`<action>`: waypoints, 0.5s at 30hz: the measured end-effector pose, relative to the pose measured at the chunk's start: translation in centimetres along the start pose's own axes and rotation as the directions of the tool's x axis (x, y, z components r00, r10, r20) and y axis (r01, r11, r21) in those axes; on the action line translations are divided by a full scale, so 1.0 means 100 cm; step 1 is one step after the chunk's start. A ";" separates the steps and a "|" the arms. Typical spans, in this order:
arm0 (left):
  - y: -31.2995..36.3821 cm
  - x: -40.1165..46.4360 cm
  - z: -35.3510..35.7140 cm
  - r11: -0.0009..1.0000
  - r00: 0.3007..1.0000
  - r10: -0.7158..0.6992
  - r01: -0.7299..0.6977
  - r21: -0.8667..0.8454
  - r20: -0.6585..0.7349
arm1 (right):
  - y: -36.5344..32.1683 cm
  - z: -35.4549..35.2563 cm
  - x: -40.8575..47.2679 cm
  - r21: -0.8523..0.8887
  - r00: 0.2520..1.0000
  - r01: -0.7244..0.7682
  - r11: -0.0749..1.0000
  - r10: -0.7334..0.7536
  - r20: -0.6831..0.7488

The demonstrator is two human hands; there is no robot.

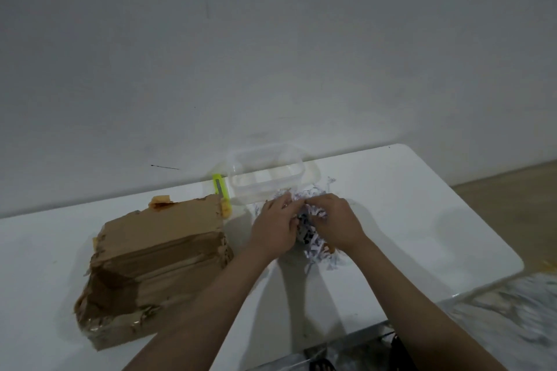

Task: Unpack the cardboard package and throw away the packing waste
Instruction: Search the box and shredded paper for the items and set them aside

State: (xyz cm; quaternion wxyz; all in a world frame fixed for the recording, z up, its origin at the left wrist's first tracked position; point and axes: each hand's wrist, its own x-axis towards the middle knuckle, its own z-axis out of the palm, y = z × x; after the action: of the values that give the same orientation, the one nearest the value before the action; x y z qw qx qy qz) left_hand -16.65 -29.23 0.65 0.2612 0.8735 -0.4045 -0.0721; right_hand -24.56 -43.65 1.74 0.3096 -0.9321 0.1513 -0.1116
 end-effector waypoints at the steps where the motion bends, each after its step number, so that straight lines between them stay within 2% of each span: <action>1: -0.002 0.001 0.006 1.000 0.999 -0.029 0.029 0.012 0.019 | 0.004 0.001 0.001 -0.029 0.999 0.017 0.999 -0.015 0.052; 3: -0.002 -0.003 0.013 0.996 0.996 -0.087 0.087 -0.005 -0.018 | 0.015 0.001 0.001 -0.054 0.993 0.081 0.995 -0.076 0.090; 6: -0.001 -0.013 0.020 0.988 0.974 -0.152 0.147 -0.040 -0.169 | 0.036 -0.004 0.002 0.034 0.988 0.140 0.990 -0.142 0.053; 10: 0.002 -0.031 0.027 0.972 0.901 -0.234 0.213 -0.098 -0.365 | 0.059 -0.011 0.002 0.073 0.979 0.181 0.981 -0.186 0.079; 13: 0.009 -0.044 0.034 0.952 0.848 -0.305 0.262 -0.158 -0.433 | 0.071 -0.020 0.002 0.133 0.972 0.205 0.970 -0.218 0.090; 15: 0.015 -0.048 0.035 0.943 0.816 -0.331 0.278 -0.181 -0.474 | 0.073 -0.025 0.003 0.158 0.971 0.225 0.961 -0.235 0.049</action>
State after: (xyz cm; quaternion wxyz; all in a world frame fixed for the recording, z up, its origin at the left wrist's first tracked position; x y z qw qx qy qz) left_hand -22.04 -27.88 -1.96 0.3863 0.9009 -0.1741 0.0937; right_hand -26.61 -50.67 -0.77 0.3690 -0.9205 0.0224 -0.1266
